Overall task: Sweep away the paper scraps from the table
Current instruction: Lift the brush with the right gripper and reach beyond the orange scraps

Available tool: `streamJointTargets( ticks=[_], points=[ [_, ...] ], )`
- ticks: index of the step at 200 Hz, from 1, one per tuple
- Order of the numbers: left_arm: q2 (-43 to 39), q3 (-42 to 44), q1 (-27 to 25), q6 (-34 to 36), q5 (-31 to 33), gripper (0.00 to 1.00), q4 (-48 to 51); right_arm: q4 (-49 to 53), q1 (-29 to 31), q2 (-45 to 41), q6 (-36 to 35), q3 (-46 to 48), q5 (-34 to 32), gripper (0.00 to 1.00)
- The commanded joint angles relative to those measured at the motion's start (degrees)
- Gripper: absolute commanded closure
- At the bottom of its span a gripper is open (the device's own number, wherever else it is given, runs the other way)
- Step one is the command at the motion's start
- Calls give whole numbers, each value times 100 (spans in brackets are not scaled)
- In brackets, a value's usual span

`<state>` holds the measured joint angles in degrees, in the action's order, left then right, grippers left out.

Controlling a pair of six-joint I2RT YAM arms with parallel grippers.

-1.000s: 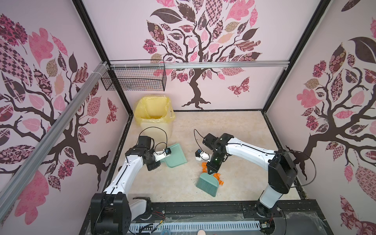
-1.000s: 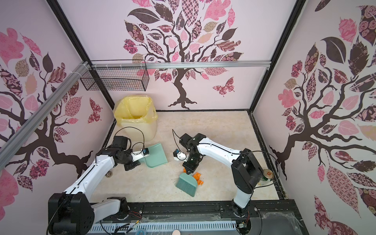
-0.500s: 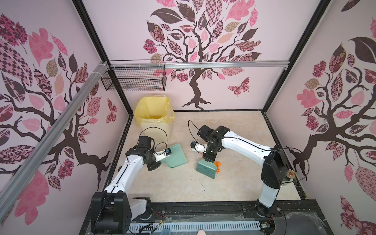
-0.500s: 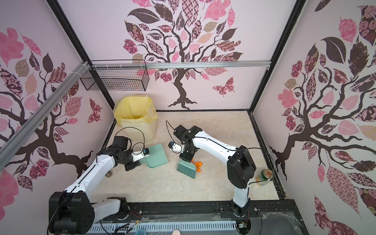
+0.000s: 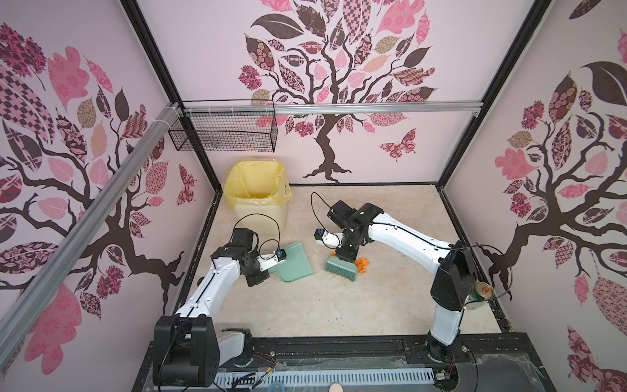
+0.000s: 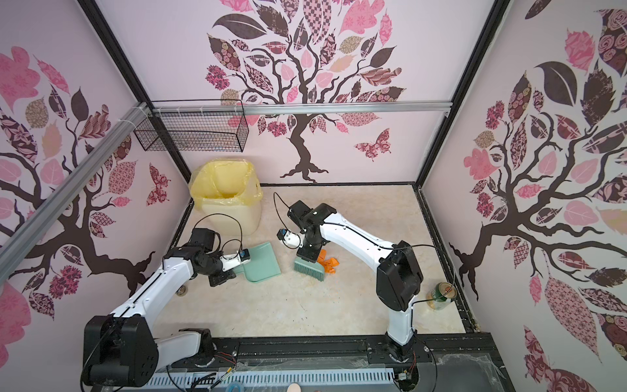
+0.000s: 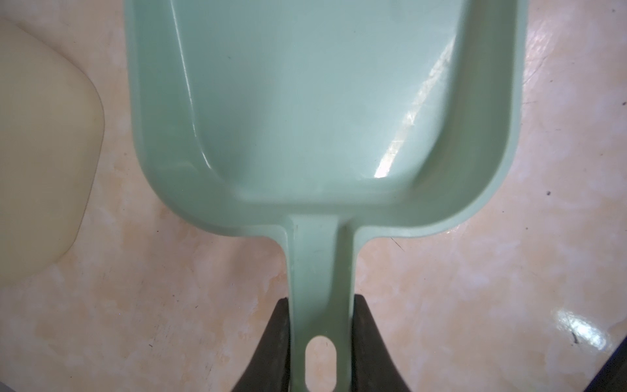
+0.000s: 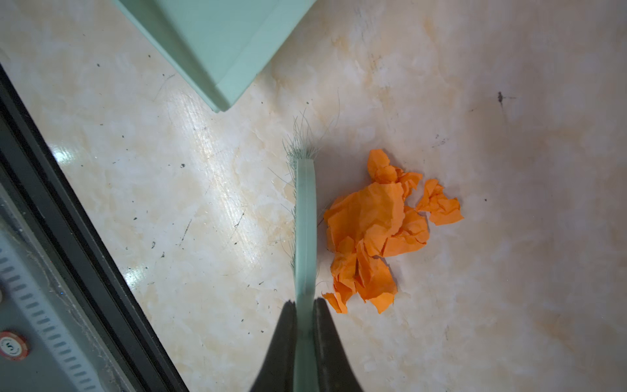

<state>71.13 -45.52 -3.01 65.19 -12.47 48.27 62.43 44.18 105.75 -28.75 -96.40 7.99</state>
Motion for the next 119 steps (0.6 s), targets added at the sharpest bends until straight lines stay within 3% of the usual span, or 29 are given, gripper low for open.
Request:
streamJointTargets(
  ticks=[1, 40, 62, 84, 119],
  points=[
    [179, 46, -102, 125, -48, 100, -3, 84, -6, -694, -17, -109, 611, 100],
    [573, -284, -296, 117, 86, 100, 5, -185, -2, -1516, 470, -62, 446, 100],
    [752, -481, -508, 116, 216, 100, 16, -146, -134, -1737, 1295, -206, -155, 100],
    [942, -631, -794, 85, 417, 100, -17, 155, -767, -1729, 2401, -515, -474, 100],
    [1349, -954, -1108, -105, 668, 100, -76, 1186, -1363, -1414, 4020, -601, -2141, 100]
  ],
)
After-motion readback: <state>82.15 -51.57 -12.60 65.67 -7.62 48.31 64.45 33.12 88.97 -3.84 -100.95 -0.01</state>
